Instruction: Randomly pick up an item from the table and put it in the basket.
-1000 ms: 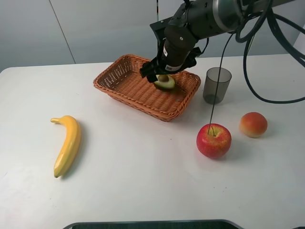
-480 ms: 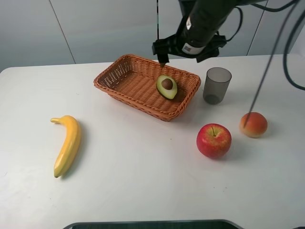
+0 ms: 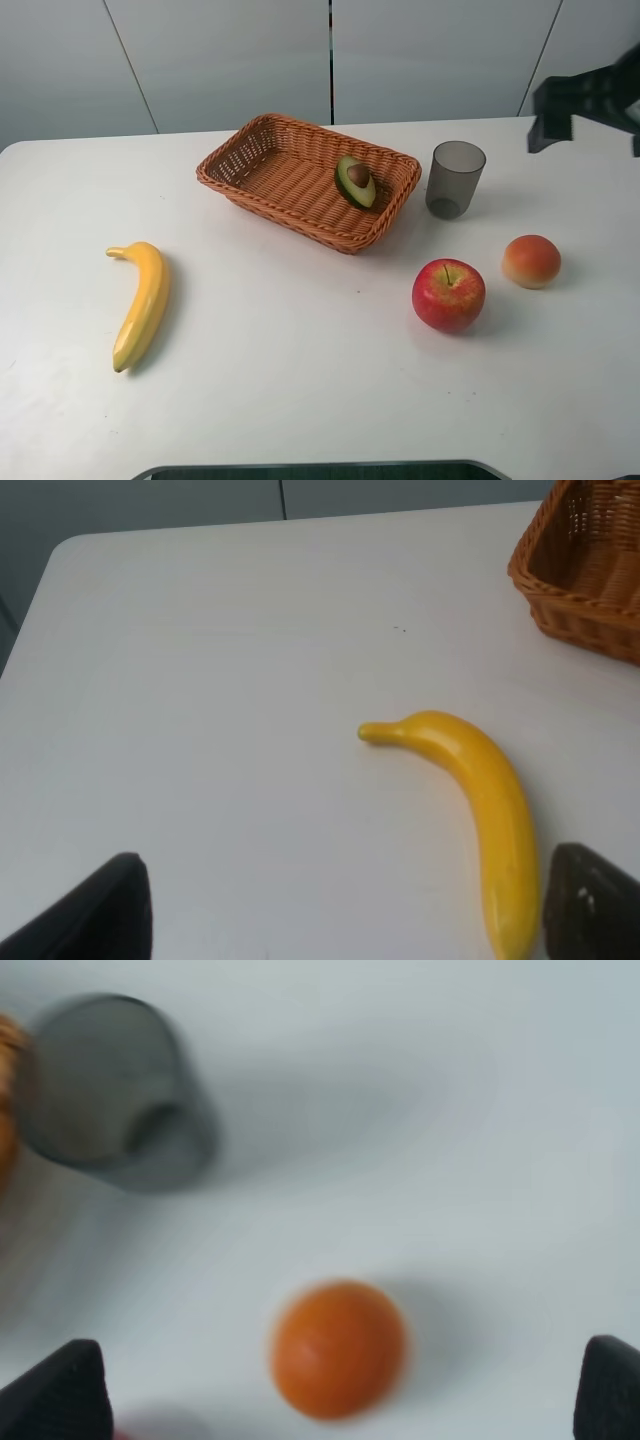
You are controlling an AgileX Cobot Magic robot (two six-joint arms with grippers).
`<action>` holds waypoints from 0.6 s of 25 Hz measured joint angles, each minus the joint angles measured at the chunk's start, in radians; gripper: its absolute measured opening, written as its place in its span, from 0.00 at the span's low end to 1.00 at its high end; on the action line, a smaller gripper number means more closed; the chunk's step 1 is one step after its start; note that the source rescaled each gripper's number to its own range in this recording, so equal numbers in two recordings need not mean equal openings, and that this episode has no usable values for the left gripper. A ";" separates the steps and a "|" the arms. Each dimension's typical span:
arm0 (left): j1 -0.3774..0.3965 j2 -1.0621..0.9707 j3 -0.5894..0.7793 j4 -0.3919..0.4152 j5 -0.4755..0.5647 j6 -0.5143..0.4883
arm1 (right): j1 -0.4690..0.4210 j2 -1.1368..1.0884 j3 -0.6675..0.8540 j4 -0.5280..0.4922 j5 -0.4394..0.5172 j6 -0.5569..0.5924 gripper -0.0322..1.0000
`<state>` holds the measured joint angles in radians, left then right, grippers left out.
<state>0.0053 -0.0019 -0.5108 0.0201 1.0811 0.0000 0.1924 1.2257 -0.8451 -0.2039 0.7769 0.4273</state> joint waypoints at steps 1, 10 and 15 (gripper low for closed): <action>0.000 0.000 0.000 0.000 0.000 0.000 | -0.025 -0.060 0.018 0.012 0.026 -0.028 1.00; 0.000 0.000 0.000 0.000 0.000 0.000 | -0.083 -0.576 0.052 0.133 0.260 -0.211 1.00; 0.000 0.000 0.000 0.000 0.000 0.000 | -0.083 -0.818 0.052 0.141 0.400 -0.269 1.00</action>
<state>0.0053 -0.0019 -0.5108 0.0201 1.0811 0.0000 0.1098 0.4079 -0.7928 -0.0628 1.1770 0.1584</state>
